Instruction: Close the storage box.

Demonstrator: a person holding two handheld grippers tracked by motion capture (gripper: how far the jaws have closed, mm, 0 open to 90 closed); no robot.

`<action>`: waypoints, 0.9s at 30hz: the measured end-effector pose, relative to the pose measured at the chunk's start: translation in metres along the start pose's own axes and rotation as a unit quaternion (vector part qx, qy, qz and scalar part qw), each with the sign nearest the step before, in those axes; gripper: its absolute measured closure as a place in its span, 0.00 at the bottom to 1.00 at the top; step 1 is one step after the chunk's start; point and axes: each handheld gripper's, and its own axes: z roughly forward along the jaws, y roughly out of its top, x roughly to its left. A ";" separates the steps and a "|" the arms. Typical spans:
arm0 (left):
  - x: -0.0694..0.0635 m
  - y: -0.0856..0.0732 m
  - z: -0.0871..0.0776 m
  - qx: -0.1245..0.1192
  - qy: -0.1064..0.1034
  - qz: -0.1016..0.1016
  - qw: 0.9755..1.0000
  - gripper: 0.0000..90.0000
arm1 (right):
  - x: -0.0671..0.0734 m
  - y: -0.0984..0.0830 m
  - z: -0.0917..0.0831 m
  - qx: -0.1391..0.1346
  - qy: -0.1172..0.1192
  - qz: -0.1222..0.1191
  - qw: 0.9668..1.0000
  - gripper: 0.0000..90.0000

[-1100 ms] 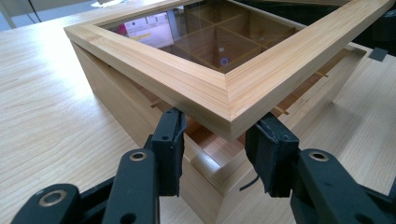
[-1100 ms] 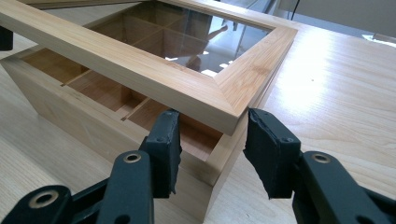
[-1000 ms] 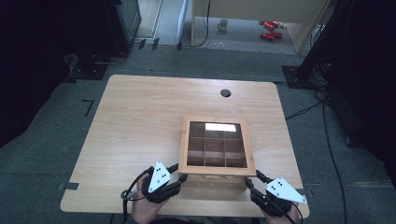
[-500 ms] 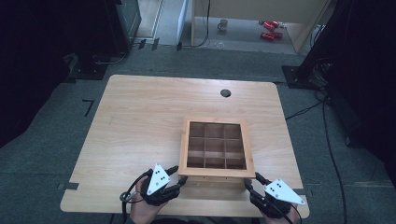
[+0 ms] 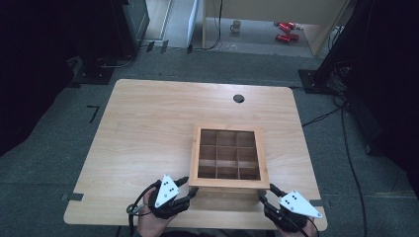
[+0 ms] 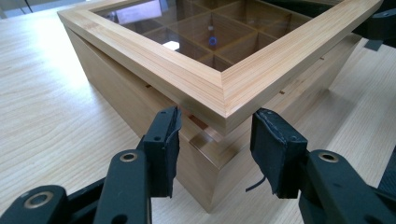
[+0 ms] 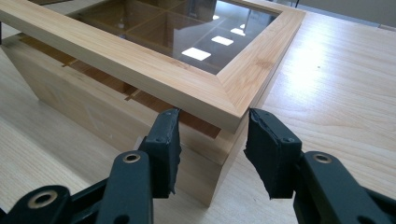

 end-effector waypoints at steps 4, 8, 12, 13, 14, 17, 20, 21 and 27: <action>-0.004 -0.007 0.007 0.028 0.005 0.012 1.000 0.58 | -0.003 0.002 -0.004 -0.015 0.001 0.006 1.000 0.61; -0.003 -0.009 0.004 0.019 -0.003 0.003 1.000 0.58 | -0.004 0.001 -0.003 -0.013 0.000 0.011 1.000 0.61; 0.002 0.000 -0.008 -0.010 0.002 -0.004 1.000 0.58 | -0.004 0.001 -0.003 -0.014 0.001 0.010 1.000 0.61; 0.003 0.001 -0.009 -0.013 0.004 -0.005 1.000 0.58 | -0.003 0.002 -0.002 -0.013 0.001 0.008 1.000 0.61; 0.005 0.002 -0.011 -0.013 0.008 -0.004 1.000 0.58 | -0.003 0.002 -0.002 -0.013 0.001 0.008 1.000 0.61; 0.011 0.003 -0.013 -0.017 0.012 -0.010 1.000 0.58 | -0.004 0.003 -0.002 -0.013 0.001 0.008 1.000 0.61; 0.014 0.005 -0.014 -0.018 0.017 -0.010 1.000 0.57 | -0.004 0.005 -0.002 -0.015 -0.001 0.008 1.000 0.61; 0.015 0.006 -0.015 -0.019 0.018 -0.011 1.000 0.57 | -0.005 0.007 -0.001 -0.018 -0.001 0.005 1.000 0.60; 0.024 0.015 -0.017 -0.030 0.026 -0.012 0.999 0.57 | -0.008 0.012 0.000 -0.021 -0.004 -0.001 1.000 0.60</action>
